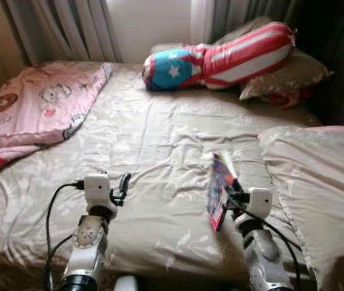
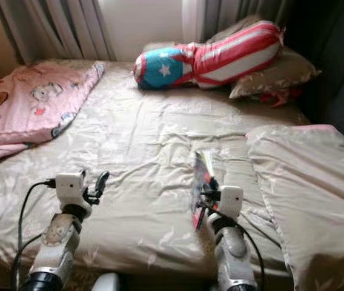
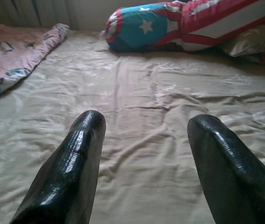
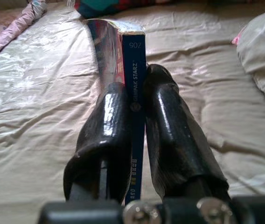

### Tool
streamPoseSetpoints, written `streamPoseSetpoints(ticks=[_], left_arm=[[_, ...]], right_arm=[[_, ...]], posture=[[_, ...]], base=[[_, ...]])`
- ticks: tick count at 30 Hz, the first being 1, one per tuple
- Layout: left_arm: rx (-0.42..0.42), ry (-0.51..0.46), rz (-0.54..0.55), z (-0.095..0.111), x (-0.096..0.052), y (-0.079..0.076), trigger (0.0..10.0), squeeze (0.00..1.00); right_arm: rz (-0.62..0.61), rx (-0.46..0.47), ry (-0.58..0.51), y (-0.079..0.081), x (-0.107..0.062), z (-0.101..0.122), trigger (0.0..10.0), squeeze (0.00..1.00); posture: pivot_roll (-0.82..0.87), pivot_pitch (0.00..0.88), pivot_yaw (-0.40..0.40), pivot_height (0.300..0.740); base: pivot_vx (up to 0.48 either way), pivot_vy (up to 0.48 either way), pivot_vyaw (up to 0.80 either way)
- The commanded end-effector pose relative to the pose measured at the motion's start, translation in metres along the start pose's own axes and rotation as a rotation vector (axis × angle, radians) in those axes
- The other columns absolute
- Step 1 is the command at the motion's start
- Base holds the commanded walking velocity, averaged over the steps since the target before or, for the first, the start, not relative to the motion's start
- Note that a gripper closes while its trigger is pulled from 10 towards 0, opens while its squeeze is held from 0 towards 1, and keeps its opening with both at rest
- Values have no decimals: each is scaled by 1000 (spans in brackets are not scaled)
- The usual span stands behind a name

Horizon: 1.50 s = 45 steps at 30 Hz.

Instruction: Clean up the room

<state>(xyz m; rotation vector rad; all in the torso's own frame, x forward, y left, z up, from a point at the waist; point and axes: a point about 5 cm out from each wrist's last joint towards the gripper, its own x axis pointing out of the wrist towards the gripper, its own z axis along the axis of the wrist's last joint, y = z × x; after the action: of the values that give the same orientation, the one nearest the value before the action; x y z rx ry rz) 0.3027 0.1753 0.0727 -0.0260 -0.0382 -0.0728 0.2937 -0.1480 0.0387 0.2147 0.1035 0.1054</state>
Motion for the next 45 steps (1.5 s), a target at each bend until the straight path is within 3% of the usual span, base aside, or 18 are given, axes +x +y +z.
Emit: streamPoseSetpoints(ticks=[1, 7, 14, 18, 20, 22, 25, 29, 35, 45], left_arm=[[16, -2, 3, 2, -2, 3, 10000, 0], [20, 1, 6, 1, -6, 4, 10000, 0], [53, 6, -17, 2, -14, 6, 10000, 0], [72, 7, -11, 5, -19, 12, 10000, 0], [81, 11, -12, 6, -23, 14, 10000, 0], [91, 19, -16, 6, -29, 16, 10000, 0], [108, 27, -24, 7, -35, 17, 10000, 0], [127, 48, -21, 9, -50, 21, 10000, 0], [146, 73, -38, 13, -66, 20, 10000, 0], [160, 115, -46, 19, -81, 22, 10000, 0]], right_arm=[[20, 11, -14, 4, 6, 5, 10000, 0], [11, 65, -16, 2, 18, 12, 10000, 0], [-27, 225, 14, 2, 40, 24, 10000, 0], [-49, 395, -10, 1, 52, 38, 10000, 0], [-75, 552, -16, -4, 56, 41, 10000, 0], [-95, 649, -11, -8, 57, 41, 10000, 0], [-137, 690, 1, -17, 55, 40, 10000, 0], [-349, 831, 35, -48, 38, 21, 10000, 0], [-478, 835, 116, -65, 15, -6, 10000, 0], [-532, 885, 123, -64, 7, -17, 10000, 0]], posture=[[-21, 0, -21, 622], [-10, 20, -17, 622], [34, 56, -5, 622], [57, 73, 3, 622], [71, 87, 11, 622], [93, 107, 20, 622], [109, 120, 23, 622], [143, 157, 41, 622], [177, 210, 52, 622], [187, 253, 70, 622]], base=[[0, 0, 0], [0, 0, 0], [0, 0, 0], [0, 0, 0], [0, 0, 0], [0, 0, 0], [0, 0, 0], [0, 0, 0], [0, 0, 0], [0, 0, 0]])
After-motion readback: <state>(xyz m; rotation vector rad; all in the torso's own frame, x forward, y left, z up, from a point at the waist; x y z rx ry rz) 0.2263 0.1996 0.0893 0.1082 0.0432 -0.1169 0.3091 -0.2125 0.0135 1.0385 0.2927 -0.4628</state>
